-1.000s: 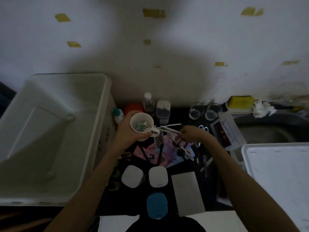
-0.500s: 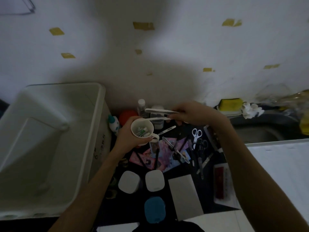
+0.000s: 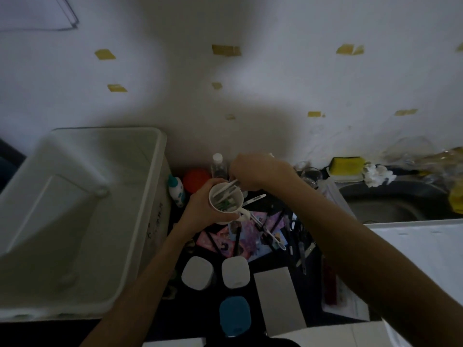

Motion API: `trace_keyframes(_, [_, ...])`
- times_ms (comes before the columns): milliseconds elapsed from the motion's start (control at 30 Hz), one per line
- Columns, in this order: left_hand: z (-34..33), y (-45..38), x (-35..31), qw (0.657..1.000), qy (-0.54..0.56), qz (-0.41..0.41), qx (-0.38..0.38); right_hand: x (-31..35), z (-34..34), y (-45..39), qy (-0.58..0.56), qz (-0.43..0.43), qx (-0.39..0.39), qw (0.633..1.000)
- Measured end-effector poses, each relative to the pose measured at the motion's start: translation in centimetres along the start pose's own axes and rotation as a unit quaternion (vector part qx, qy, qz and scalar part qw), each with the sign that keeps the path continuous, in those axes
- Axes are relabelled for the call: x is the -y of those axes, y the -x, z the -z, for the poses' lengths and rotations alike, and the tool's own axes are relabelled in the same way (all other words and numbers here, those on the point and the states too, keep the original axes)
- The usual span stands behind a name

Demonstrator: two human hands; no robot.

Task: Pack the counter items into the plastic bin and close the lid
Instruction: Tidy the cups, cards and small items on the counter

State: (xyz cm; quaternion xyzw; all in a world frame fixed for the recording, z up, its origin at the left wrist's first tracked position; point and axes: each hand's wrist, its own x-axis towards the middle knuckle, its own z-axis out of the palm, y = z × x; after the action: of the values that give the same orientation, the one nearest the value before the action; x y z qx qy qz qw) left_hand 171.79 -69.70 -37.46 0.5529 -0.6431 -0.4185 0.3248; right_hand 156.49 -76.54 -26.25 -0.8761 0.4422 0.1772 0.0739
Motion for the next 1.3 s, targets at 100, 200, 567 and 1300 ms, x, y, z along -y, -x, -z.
trace_keyframes(100, [0.1, 0.2, 0.1, 1.0, -0.008, 0.006, 0.003, 1.2, 1.0, 0.0, 0.039, 0.022, 0.011, 0.999])
trace_keyframes(200, [0.2, 0.3, 0.2, 1.0, -0.007, 0.012, 0.008, 1.9, 0.9, -1.0, 0.091, 0.045, -0.016, 0.995])
trace_keyframes(567, [0.7, 0.6, -0.7, 0.998, 0.046, 0.025, -0.025, -0.4, -0.7, -3.8, -0.126, 0.088, -0.139, 0.978])
trace_keyframes(1300, [1.9, 0.7, 0.3, 0.995, 0.056, 0.008, -0.077, -2.7, -26.7, -5.8, -0.312, -0.239, -0.027, 0.919])
